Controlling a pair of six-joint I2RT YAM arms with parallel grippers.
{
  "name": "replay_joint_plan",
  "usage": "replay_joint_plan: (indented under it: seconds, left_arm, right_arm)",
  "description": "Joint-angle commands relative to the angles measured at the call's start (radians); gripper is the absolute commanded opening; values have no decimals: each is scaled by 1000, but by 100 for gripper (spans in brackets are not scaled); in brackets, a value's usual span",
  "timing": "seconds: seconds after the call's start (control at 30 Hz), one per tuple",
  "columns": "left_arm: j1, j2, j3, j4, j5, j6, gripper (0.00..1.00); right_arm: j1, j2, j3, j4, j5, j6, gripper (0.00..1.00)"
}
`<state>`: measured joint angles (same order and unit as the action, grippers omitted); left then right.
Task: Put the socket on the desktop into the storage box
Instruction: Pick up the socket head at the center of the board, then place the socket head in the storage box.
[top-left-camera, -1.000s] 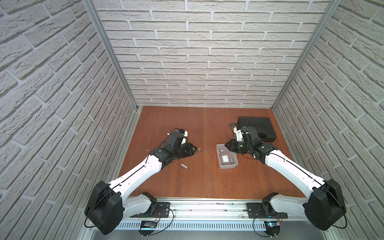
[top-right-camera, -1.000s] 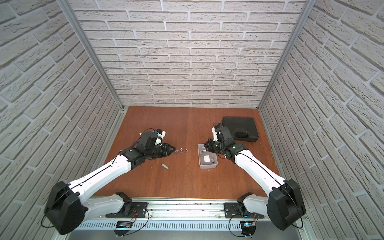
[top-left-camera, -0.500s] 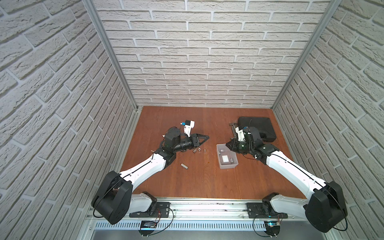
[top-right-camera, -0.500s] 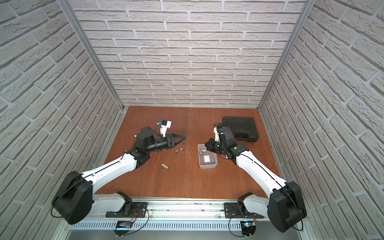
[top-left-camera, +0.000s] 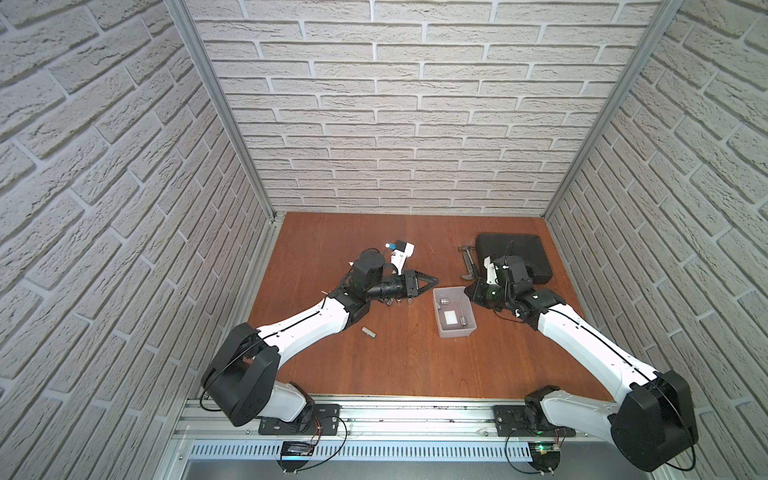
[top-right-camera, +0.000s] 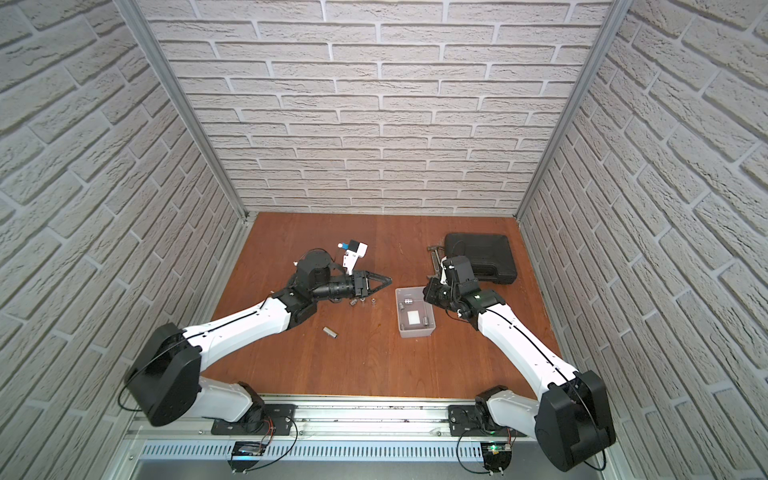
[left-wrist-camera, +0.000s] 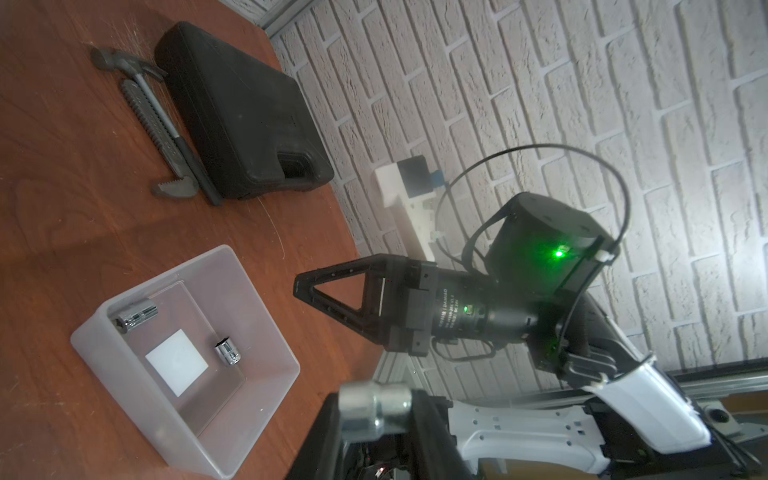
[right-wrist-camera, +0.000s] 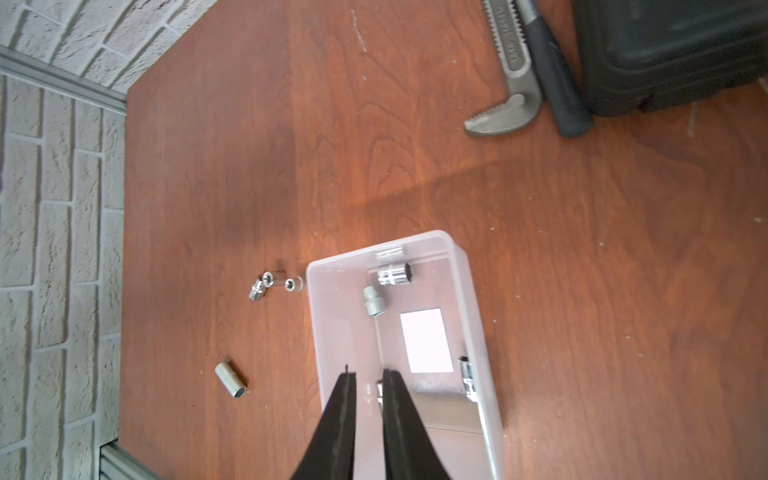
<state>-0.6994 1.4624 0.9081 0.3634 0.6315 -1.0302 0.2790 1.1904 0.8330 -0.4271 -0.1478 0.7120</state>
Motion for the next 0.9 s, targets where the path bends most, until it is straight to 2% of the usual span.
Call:
replay_joint_plan:
  seconds: [0.0,0.07,0.2,0.33,0.53,0.73,0.8,0.87]
  left_arm:
    - [-20,90,104,-177,-109,121,0]
    - [-38,170,179,-275,-152,164,0]
    - [-69,306,266,-294,-186,135,0]
    - [-135,393,397,-475,-295,227,0]
    - [-200,477,528,-613,-381,295,0]
    - [-213,497,550,-652,-404,313,0]
    - [-219,488,539,-633,-400,314,15]
    - [-223,483,538,-625,-399,318,24]
  right_arm:
    - [-25,-42,-23,-29,43,18,19]
    - [-42,-52,-32,-41,52,23,19]
    - [-84,-67,-49,-56,38,25,19]
    - [-116,-68,-67,-54,10,23,19]
    - [-138,-67,-78,-45,-17,17,19]
    - [-149,-83,-88,-50,-15,10,19]
    - [-151,-86,-88,-53,-19,8,19]
    - [-153,-89,-86,-53,-22,6,19]
